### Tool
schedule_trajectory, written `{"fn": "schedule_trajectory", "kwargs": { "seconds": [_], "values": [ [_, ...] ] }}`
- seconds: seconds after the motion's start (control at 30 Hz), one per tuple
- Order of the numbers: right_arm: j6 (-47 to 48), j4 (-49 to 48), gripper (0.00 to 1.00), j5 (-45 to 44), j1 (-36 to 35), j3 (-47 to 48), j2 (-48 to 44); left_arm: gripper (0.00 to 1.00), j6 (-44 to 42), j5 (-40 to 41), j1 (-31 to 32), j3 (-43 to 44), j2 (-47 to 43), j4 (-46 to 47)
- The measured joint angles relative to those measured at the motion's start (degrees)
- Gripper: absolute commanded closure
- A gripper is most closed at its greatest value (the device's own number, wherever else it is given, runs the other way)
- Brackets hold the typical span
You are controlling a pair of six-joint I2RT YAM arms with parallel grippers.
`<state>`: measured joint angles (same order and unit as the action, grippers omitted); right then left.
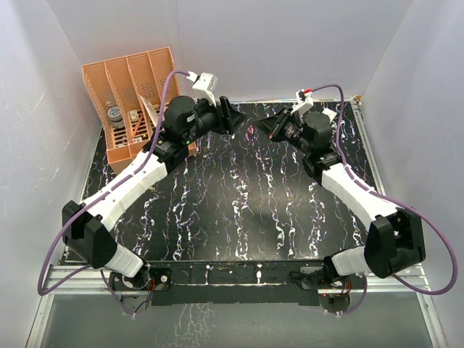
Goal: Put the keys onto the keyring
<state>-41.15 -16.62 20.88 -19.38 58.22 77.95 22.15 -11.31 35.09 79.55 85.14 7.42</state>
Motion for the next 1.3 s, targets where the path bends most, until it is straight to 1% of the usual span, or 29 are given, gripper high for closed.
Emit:
{"fn": "schedule_trajectory", "kwargs": {
  "seconds": [0.27,1.07,1.3],
  "values": [
    [-3.13,0.09,1.0,-0.24,0.0,0.0,1.4,0.56,-0.02,-0.17,0.0,-0.09,0.72,3.78],
    [-7.89,-0.24,1.0,-0.39,0.0,0.07,2.4,0.59,0.94,-0.33,0.0,-2.49,1.81,4.98],
    [-8.52,-0.39,1.0,-0.42,0.0,0.07,2.43,0.6,1.7,-0.79,0.02,-2.73,3.85,5.7]
  ]
}}
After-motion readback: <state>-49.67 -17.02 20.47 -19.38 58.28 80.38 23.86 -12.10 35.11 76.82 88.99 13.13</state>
